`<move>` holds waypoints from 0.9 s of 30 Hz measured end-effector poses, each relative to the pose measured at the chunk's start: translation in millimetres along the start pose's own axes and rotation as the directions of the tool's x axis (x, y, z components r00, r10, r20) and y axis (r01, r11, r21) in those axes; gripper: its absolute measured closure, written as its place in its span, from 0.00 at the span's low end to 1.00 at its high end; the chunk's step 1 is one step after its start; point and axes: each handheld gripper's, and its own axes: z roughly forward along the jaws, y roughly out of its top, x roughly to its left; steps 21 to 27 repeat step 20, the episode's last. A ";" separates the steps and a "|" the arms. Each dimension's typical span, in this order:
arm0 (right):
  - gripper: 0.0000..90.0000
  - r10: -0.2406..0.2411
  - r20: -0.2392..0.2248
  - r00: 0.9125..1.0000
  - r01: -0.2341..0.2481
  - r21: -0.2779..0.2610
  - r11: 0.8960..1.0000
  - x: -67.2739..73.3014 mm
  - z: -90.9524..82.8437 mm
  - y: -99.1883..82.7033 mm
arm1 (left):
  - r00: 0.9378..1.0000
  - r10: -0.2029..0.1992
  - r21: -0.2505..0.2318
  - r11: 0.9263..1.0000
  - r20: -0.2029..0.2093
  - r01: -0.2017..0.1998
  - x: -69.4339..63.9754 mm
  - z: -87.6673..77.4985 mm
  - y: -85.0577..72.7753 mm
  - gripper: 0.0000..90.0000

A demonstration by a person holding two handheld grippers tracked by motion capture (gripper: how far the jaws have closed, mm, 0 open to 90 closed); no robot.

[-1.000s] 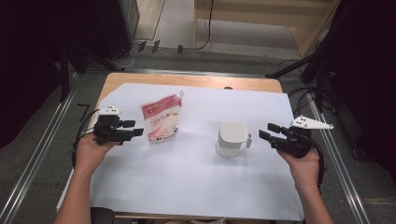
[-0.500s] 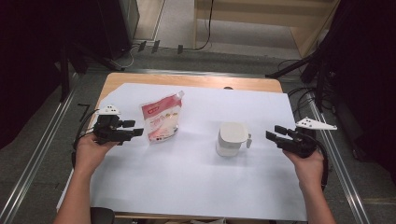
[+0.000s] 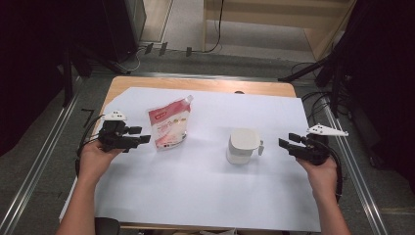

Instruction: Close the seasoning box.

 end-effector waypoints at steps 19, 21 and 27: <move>0.49 0.006 0.003 1.000 -0.006 0.002 1.000 0.5 0.9 -0.5 | 1.000 -0.008 0.007 1.000 0.010 0.008 1.4 -0.2 -0.3 0.47; 0.50 0.004 0.003 1.000 -0.004 0.001 1.000 0.4 0.8 -0.4 | 1.000 -0.009 0.006 1.000 0.011 0.009 1.6 0.0 -0.3 0.47; 0.50 0.004 0.003 1.000 -0.004 0.001 1.000 0.4 0.8 -0.4 | 1.000 -0.009 0.006 1.000 0.011 0.009 1.6 0.0 -0.3 0.47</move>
